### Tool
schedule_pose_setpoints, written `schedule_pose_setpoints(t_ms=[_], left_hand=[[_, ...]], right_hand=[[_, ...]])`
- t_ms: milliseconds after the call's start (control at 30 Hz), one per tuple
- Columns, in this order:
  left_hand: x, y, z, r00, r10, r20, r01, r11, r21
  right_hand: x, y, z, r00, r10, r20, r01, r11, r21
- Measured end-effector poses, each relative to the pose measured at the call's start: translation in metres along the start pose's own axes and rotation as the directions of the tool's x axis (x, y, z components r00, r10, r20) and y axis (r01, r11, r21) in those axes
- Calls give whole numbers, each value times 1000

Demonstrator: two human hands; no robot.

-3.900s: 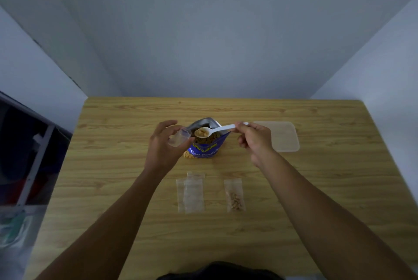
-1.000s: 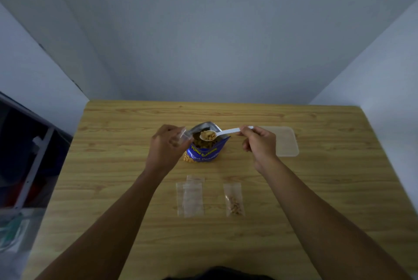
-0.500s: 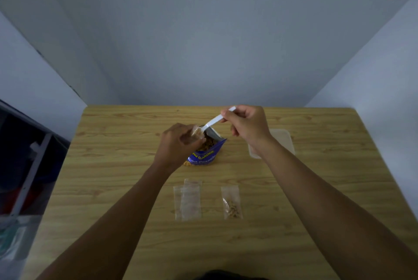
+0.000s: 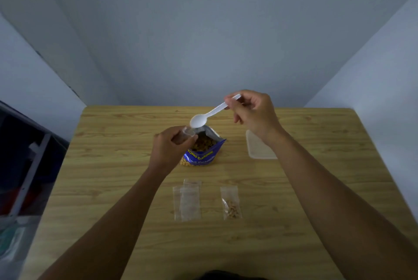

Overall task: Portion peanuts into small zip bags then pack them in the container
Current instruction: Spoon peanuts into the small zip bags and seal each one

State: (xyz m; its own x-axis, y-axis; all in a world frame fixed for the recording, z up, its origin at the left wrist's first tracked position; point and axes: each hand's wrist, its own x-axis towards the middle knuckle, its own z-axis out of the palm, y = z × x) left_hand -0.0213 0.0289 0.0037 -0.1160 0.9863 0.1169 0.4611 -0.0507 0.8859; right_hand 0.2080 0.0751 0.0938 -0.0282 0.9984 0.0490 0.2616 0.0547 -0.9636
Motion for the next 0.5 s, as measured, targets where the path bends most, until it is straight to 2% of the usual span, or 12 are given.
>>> schedule_pose_setpoints(t_ms=[67, 133, 267, 367, 433, 500], left_hand=[[-2, -3, -4, 998, -57, -23, 56, 997, -47], [-5, -6, -7, 996, -92, -14, 91, 992, -87], [-16, -4, -5, 994, -101, 37, 105, 983, -148], [-29, 4, 0, 990, -86, 114, 104, 982, -158], [-39, 6, 3, 985, -68, 161, 99, 976, -193], [-49, 5, 8, 980, -106, 169, 147, 957, -251]], right_hand=[[-2, 11, -4, 992, 55, -115, -54, 998, 11], [-9, 29, 1, 979, 101, -178, -112, 992, -54], [-32, 66, 20, 975, 186, -122, -211, 946, -247], [-46, 75, 32, 962, 248, -118, -268, 939, -217], [-53, 79, 35, 947, 230, -224, -282, 928, -241], [-62, 81, 36, 904, 167, -394, -263, 943, -206]])
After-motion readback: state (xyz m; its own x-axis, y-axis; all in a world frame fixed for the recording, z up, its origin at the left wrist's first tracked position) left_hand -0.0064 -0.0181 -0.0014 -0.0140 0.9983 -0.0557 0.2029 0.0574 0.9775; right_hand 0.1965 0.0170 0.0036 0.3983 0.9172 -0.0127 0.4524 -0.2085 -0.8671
